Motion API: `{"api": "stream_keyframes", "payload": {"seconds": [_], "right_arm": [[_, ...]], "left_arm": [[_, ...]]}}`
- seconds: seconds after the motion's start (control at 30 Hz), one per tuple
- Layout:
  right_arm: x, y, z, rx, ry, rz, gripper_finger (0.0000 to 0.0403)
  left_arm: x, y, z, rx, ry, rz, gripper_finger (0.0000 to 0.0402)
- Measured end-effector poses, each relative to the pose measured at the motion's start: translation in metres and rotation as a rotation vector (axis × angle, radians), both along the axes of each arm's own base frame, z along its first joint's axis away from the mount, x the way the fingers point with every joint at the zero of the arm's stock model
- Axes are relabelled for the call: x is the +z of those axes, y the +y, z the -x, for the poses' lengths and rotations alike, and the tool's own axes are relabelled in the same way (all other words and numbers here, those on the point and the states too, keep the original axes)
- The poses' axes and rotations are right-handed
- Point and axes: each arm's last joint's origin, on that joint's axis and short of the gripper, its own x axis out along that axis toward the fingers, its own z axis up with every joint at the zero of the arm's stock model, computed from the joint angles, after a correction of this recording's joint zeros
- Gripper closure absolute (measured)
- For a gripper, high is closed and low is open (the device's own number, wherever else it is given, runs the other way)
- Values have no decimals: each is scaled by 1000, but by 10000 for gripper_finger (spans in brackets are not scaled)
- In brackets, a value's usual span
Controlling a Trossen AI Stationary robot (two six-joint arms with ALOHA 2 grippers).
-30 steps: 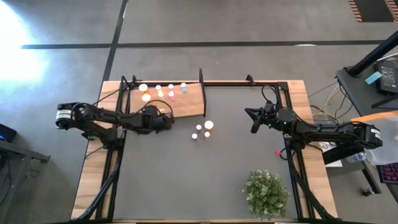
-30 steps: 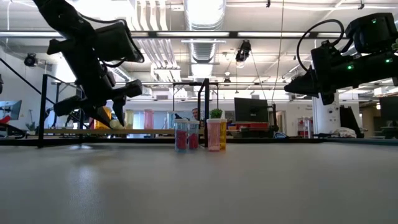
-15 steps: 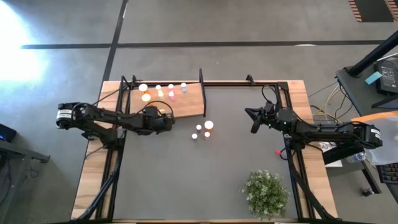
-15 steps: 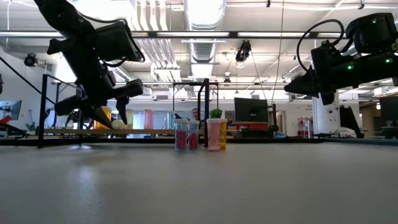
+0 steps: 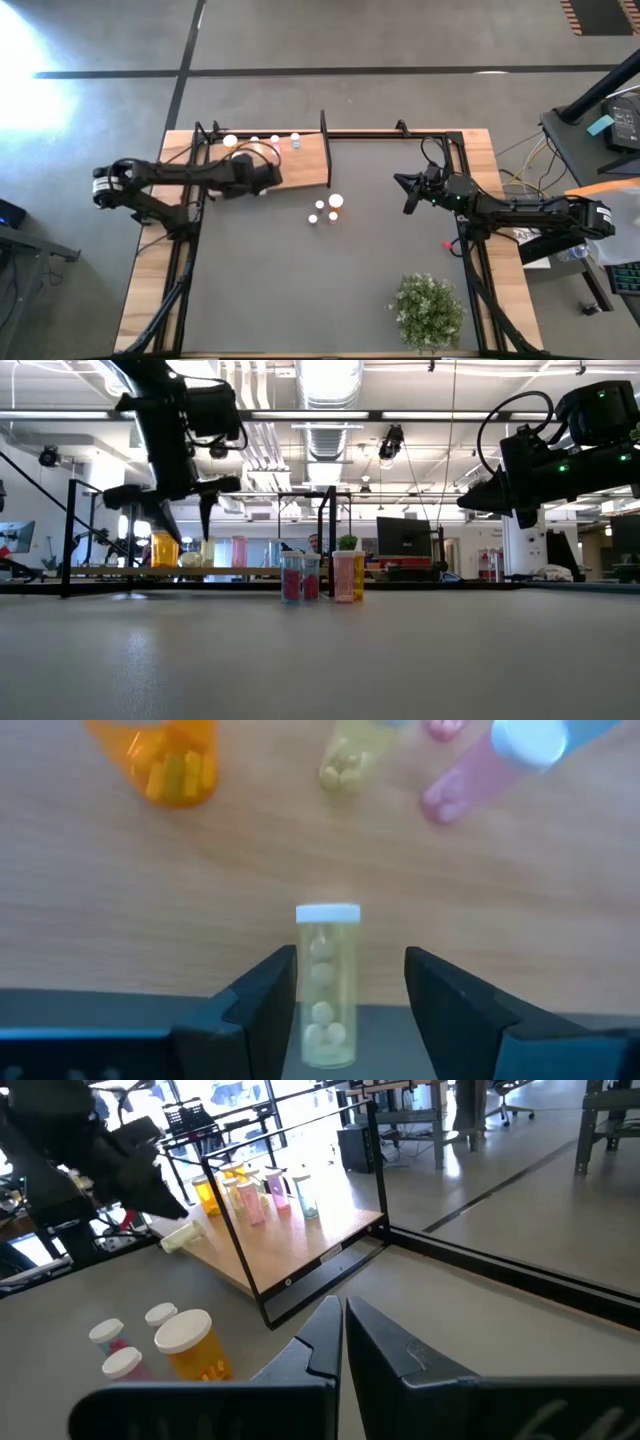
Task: Pick and place medicine bottles onto shelf by color
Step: Put the yellow pill bottle on the shelf aligned with the other yellow pill bottle
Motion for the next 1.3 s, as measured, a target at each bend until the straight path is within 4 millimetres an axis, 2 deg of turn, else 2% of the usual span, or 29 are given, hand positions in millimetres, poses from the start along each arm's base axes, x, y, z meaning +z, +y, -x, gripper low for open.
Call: {"api": "stream_keyframes", "payload": {"seconds": [0.17,0.33,0.57,0.77,0.93,1.17,1.3], "right_arm": [[0,0,0,0,0,0,394],[0,0,0,1,-1,0,394],[0,0,0,0,-1,0,394],[0,0,0,1,-1,0,394],[0,0,0,0,0,0,394],[0,0,0,0,0,0,394],[0,0,0,0,0,0,394]], "left_arm": [[9,14,0,41,-42,49,230],[4,29,3,81,-28,177,230],[5,47,-12,89,28,265,230],[-3,55,-23,85,112,300,230],[-10,59,-24,86,137,317,230],[-10,61,-24,75,149,304,232],[-11,61,-23,76,152,302,250]]}}
